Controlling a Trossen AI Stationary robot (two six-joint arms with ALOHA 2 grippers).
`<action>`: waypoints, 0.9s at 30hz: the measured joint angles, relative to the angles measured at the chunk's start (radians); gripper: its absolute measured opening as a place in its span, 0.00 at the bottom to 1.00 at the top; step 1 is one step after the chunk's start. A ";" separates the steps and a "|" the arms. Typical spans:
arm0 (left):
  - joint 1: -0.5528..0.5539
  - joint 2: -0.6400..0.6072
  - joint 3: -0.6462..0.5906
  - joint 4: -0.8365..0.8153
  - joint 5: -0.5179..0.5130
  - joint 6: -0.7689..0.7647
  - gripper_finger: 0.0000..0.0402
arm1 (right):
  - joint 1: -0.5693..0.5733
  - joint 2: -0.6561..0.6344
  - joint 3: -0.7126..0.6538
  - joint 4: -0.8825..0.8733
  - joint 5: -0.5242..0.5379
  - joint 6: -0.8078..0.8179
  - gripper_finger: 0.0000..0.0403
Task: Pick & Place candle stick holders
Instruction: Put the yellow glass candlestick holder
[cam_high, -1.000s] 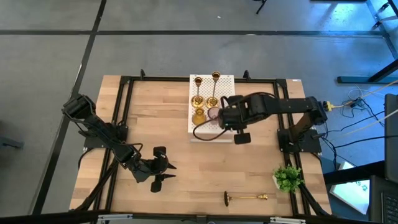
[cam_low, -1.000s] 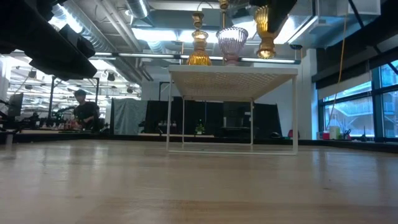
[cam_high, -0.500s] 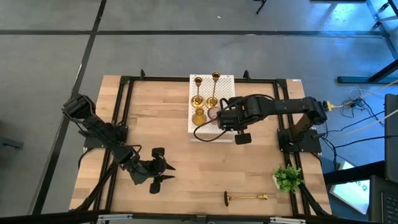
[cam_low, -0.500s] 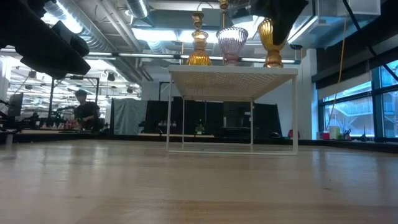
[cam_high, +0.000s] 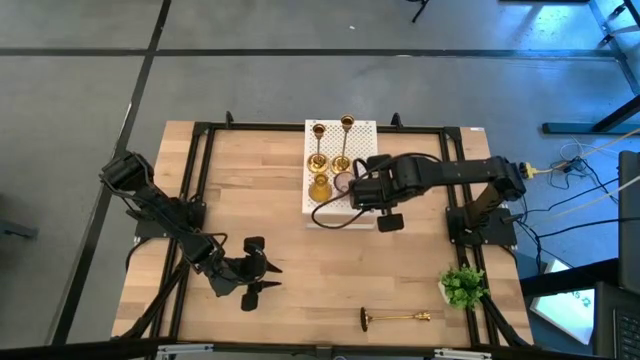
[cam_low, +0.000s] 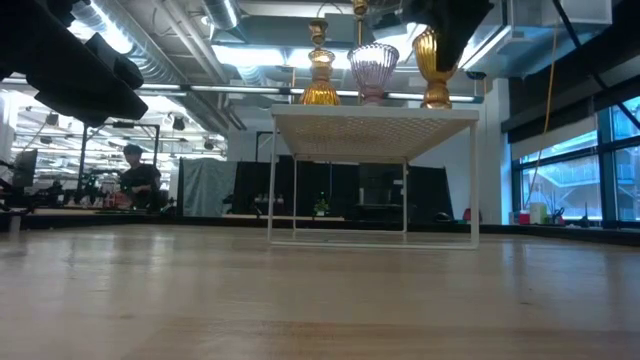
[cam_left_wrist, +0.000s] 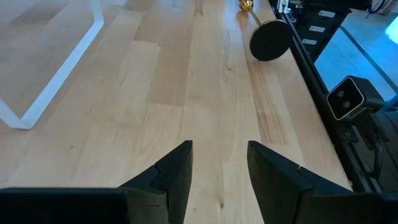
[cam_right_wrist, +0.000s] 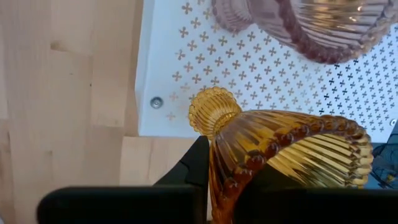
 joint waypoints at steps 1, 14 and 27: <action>0.000 0.000 0.000 0.000 0.000 0.000 0.37 | 0.003 0.000 0.000 0.006 0.000 0.000 0.08; 0.000 0.000 0.000 0.000 0.000 0.000 0.37 | 0.004 0.000 0.000 0.023 0.001 -0.005 0.08; 0.000 0.000 0.000 0.000 0.000 -0.001 0.37 | 0.004 0.007 0.000 0.028 -0.001 -0.005 0.08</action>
